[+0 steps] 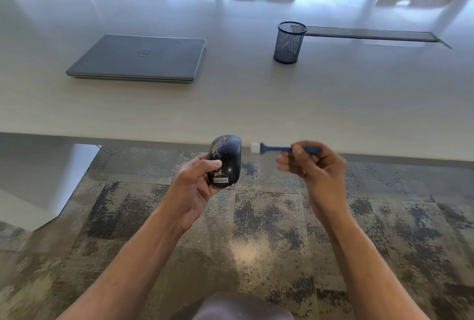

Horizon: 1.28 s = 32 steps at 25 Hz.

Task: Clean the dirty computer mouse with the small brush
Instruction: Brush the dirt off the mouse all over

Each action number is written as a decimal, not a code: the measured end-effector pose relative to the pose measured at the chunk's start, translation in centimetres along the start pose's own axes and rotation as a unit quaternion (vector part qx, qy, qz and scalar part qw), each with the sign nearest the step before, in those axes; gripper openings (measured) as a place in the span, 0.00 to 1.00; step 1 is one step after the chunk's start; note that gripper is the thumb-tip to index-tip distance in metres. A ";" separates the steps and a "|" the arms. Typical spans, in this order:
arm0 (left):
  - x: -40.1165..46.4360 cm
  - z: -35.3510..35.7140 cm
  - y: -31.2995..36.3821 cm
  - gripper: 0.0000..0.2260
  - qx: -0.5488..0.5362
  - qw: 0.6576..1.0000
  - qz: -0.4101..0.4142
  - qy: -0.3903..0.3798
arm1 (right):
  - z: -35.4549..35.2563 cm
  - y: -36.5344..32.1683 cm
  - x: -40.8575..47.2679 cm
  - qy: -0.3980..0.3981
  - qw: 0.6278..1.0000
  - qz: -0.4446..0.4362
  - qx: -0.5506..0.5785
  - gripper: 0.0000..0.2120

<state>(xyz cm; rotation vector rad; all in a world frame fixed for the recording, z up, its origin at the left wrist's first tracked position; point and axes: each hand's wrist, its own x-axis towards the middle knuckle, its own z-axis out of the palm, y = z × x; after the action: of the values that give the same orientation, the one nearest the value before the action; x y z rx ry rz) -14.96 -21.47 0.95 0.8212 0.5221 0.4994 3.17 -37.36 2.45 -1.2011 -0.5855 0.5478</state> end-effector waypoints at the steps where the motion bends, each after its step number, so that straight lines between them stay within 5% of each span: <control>1: -0.1 0.2 0.0 0.29 0.004 1.000 -0.001 -0.006 | 0.2 -0.2 0.6 0.014 1.000 -0.005 -0.009 0.05; 13: -0.4 0.4 0.1 0.25 -0.002 1.000 -0.001 0.005 | -0.1 1.1 -3.3 -0.066 0.997 0.007 -0.037 0.06; 19: -0.6 1.0 -0.2 0.27 0.008 1.000 -0.012 -0.008 | -0.6 0.0 -0.4 0.010 0.998 -0.033 -0.046 0.05; 23: -0.5 1.2 -0.3 0.28 0.004 1.000 -0.014 -0.010 | 0.3 0.9 0.3 -0.014 0.997 -0.020 -0.074 0.08; 32: -0.5 0.3 0.0 0.22 -0.005 1.000 -0.006 -0.014 | -0.7 1.4 -3.0 -0.079 0.997 0.019 0.010 0.07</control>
<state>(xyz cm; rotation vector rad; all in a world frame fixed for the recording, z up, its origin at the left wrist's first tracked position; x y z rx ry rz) -15.18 -22.00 1.22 0.8146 0.4978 0.4787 1.35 -39.51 0.55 -1.1589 -0.6896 0.6838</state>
